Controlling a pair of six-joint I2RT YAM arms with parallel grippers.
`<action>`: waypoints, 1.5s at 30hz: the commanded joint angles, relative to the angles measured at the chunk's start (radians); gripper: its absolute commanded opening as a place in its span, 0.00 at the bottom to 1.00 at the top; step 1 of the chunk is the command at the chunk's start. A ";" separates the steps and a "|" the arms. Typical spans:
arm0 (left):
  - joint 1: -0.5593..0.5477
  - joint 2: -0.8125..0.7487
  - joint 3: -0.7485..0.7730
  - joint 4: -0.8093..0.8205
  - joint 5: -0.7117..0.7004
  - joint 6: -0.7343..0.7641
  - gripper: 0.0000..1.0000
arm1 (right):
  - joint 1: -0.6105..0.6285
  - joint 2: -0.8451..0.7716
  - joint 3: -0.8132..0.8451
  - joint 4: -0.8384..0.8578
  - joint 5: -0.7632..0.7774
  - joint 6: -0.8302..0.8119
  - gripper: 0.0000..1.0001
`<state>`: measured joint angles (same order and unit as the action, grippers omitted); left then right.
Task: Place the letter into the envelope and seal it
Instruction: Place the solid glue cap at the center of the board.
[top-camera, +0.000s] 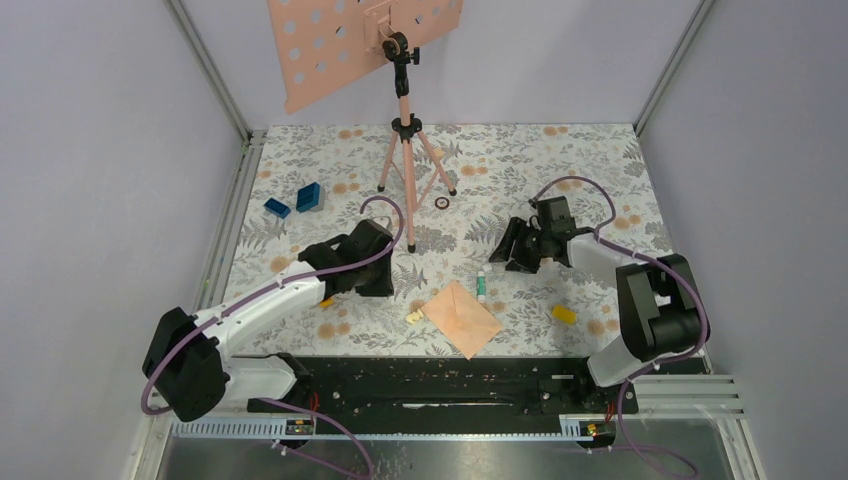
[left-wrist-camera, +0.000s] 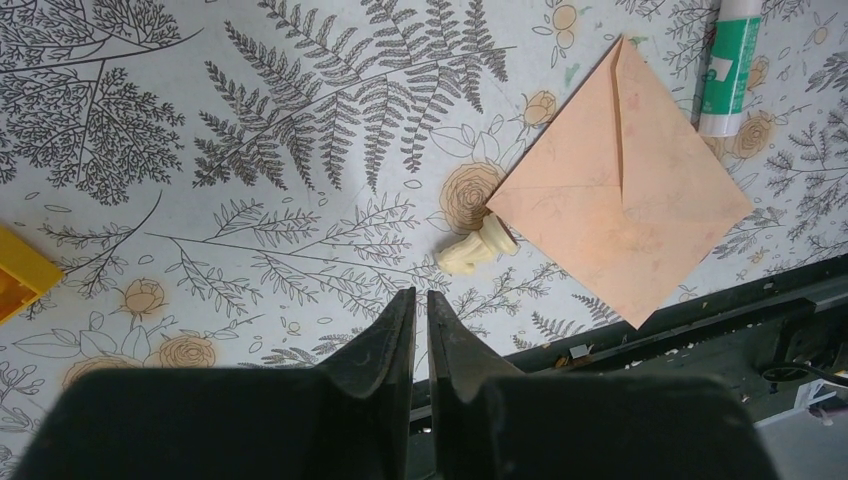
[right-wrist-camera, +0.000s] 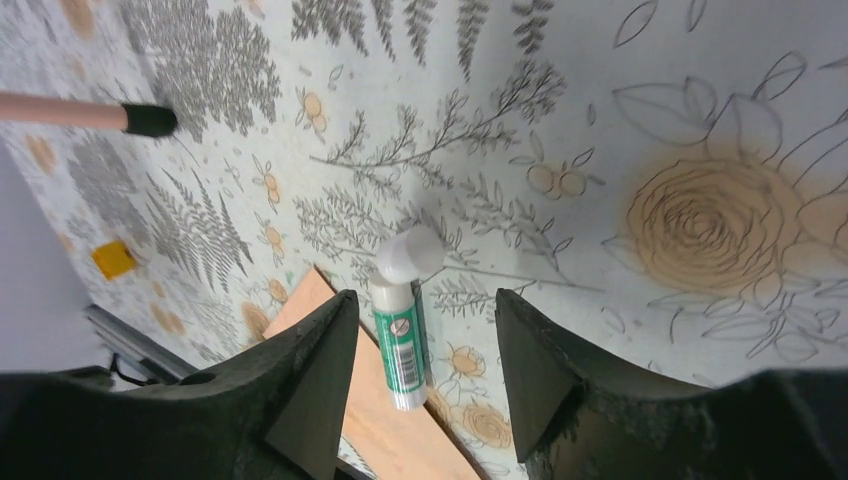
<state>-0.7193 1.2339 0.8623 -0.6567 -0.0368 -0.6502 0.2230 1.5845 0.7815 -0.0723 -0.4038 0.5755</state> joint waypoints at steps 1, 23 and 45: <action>-0.005 0.008 0.053 0.019 -0.008 0.017 0.10 | 0.062 -0.086 0.043 -0.124 0.136 -0.098 0.60; -0.013 -0.007 0.002 0.048 0.001 0.051 0.10 | 0.069 -0.154 0.013 -0.286 0.245 0.509 0.78; -0.014 -0.019 -0.014 0.052 -0.033 0.073 0.10 | 0.107 0.041 0.069 -0.204 0.199 0.642 0.58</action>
<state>-0.7277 1.2358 0.8478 -0.6296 -0.0349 -0.5976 0.3202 1.5948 0.8062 -0.3050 -0.1967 1.1862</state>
